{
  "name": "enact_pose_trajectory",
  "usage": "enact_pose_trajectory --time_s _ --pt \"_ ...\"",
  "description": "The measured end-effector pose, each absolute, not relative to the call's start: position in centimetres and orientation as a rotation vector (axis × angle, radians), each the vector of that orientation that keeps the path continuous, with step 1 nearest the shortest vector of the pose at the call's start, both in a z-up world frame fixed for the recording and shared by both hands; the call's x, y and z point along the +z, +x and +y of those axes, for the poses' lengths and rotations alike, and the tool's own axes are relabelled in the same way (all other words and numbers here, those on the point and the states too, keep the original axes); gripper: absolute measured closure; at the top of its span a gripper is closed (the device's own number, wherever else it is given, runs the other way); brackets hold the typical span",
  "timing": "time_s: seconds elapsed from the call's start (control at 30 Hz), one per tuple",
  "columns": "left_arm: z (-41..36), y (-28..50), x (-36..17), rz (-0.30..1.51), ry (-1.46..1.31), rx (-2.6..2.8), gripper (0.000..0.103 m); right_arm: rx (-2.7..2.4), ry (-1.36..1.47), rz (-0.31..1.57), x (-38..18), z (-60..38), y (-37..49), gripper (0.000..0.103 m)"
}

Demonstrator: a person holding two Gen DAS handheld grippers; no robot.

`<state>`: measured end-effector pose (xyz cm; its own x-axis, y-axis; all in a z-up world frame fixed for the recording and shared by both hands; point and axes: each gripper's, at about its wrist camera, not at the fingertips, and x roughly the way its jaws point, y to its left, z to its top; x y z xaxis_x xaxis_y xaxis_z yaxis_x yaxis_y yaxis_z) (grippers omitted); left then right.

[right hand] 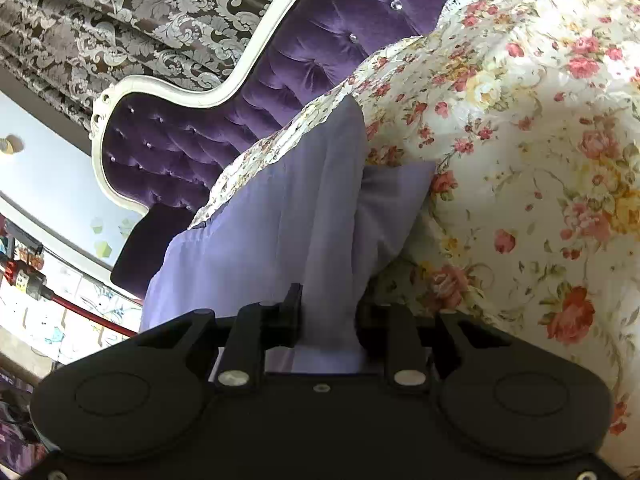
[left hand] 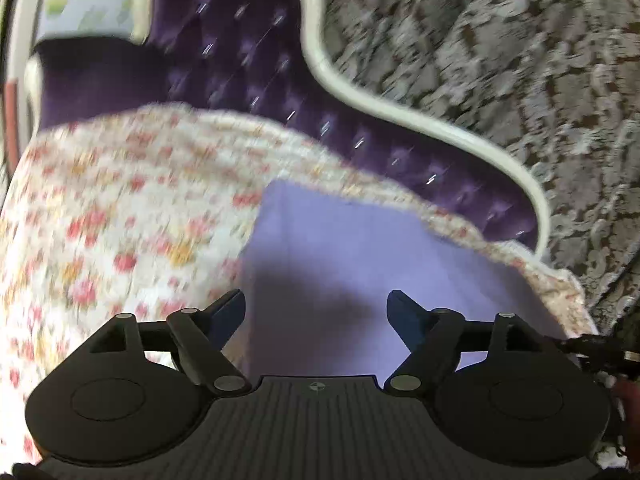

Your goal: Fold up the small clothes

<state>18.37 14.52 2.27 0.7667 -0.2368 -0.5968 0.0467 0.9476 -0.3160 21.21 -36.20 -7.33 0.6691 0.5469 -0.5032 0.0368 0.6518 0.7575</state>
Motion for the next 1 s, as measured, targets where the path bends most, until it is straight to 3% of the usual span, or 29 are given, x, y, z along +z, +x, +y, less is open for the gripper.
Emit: enact_pose_trajectory --time_s 0.3,0.33,0.4,0.47,0.53,0.7,0.87,1.0 --pt "16.6 19.5 -4.2 0.857 -0.488 -0.238 0.027 0.352 0.808 0.802 -7.4 -36.3 21.3 0.068" --pt "16.5 19.6 -4.5 0.863 -0.507 -0.245 0.030 0.355 0.803 0.804 -7.4 -36.3 21.3 0.068" --pt "16.5 19.7 -4.9 0.880 -0.533 -0.281 0.052 0.362 0.784 0.810 -7.2 -36.2 21.4 0.068" --pt "16.7 19.4 -4.8 0.895 -0.550 -0.294 0.061 0.373 0.752 0.816 -6.7 -36.0 21.4 0.069" --pt "16.8 18.5 -4.6 0.911 -0.568 -0.313 0.062 0.383 0.717 0.825 -6.1 -36.0 21.6 0.069" --pt "15.4 16.6 -4.6 0.945 -0.448 -0.334 0.062 0.389 0.719 0.836 -5.7 -37.0 21.9 0.069" --pt "14.9 14.0 -0.8 0.748 -0.331 -0.111 0.061 0.363 0.700 0.845 -6.6 -36.6 21.6 0.067" --pt "11.5 12.9 3.2 0.579 -0.230 -0.043 0.028 0.354 0.686 0.836 -7.0 -36.6 21.5 0.060"
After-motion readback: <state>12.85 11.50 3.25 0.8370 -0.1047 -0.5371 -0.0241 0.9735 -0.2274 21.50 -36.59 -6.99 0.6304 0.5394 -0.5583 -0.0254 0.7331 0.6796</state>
